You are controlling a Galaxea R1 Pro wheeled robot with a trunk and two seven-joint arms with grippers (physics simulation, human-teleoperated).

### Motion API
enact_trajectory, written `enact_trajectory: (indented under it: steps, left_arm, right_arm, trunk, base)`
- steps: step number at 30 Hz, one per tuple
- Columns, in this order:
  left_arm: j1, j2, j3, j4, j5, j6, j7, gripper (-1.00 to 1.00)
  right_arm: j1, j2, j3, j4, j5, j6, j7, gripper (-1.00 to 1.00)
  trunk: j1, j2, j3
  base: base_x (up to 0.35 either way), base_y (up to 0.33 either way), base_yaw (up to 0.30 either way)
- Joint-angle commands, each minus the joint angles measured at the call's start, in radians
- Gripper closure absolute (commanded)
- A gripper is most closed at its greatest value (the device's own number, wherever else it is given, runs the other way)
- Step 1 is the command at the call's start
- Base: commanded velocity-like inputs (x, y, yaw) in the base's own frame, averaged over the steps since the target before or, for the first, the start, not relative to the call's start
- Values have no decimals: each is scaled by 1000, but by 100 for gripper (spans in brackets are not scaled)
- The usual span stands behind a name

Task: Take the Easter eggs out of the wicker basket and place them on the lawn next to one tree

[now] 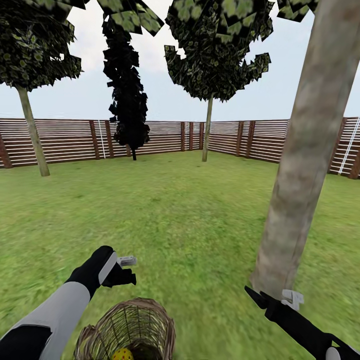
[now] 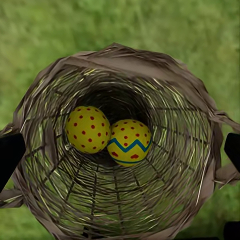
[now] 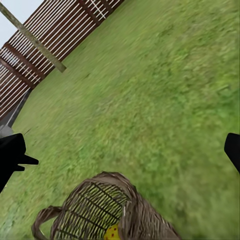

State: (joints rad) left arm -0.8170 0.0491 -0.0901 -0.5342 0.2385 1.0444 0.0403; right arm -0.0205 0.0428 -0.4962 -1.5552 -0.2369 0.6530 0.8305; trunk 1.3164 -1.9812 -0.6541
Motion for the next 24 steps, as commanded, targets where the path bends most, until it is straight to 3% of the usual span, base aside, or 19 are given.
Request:
enact_trajectory:
  steps: [1, 24]
  left_arm:
    - [-1, 1, -8, -1, 8, 3, 4, -100]
    - [-1, 1, -8, -1, 8, 3, 4, -100]
  right_arm:
    - [-1, 1, -2, 0, -4, 7, 2, -100]
    - [-1, 1, -2, 3, -4, 7, 2, -100]
  trunk:
    - [4, -8, -4]
    - [92, -169, -76]
  base:
    - [0, 0, 0]
    - [0, 0, 0]
